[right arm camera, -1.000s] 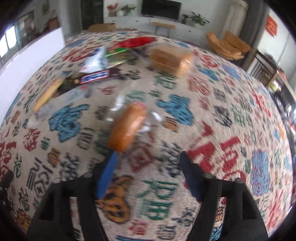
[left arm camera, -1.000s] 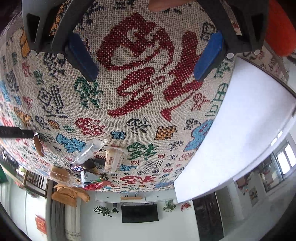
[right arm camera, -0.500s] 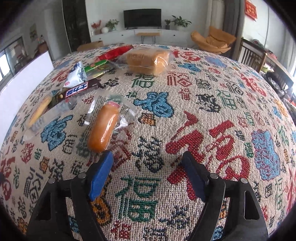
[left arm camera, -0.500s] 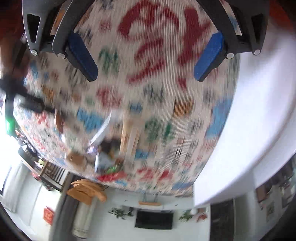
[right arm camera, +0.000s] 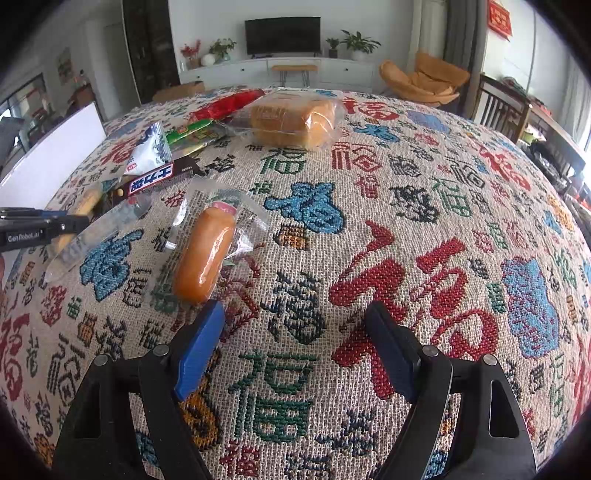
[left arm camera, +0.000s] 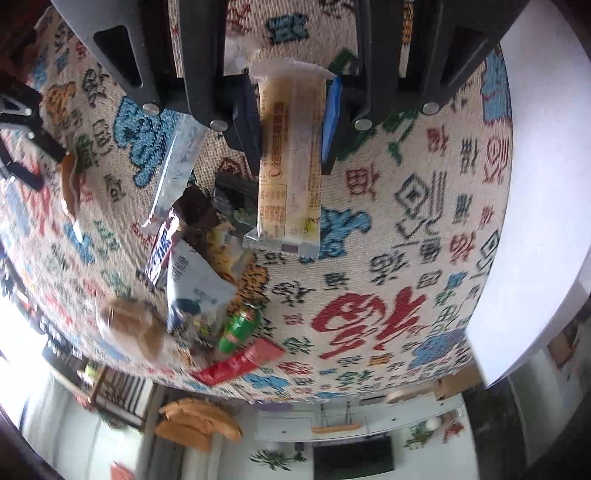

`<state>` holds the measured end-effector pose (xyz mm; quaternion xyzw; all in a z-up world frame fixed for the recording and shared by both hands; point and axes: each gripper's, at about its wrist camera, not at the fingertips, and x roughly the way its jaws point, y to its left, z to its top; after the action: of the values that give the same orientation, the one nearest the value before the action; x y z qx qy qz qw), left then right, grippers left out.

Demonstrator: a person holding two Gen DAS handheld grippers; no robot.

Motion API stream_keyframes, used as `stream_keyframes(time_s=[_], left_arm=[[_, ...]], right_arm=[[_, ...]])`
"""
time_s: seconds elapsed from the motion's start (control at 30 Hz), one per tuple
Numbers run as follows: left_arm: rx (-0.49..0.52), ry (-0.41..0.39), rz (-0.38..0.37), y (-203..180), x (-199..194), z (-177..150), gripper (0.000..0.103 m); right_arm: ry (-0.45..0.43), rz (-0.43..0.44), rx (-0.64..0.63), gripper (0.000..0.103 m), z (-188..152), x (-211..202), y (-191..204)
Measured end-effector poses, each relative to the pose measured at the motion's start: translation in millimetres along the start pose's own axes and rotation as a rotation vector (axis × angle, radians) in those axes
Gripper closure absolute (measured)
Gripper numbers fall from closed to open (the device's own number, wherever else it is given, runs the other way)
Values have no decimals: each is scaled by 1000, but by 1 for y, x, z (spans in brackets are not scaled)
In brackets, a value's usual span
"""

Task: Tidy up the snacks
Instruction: 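Grasp the wrapped cake bar with the left tool while the right tool grasps the orange sausage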

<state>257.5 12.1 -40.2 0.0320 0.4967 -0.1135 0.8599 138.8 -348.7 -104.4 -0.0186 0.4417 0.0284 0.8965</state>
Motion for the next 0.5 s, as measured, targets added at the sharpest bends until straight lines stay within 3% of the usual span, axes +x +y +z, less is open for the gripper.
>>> stream_keyframes(time_s=[0.13, 0.33, 0.4, 0.5], left_arm=[[-72, -13, 28, 29, -35, -36, 74], [-62, -26, 49, 40, -68, -91, 74], [-68, -38, 38, 43, -75, -100, 74], [-74, -54, 27, 45, -80, -108, 74]], right_arm=[[0, 1, 0, 21, 0, 0, 0], [1, 11, 5, 18, 1, 3, -2], [31, 49, 9, 18, 6, 5, -7], [179, 221, 157, 18, 31, 7, -23]])
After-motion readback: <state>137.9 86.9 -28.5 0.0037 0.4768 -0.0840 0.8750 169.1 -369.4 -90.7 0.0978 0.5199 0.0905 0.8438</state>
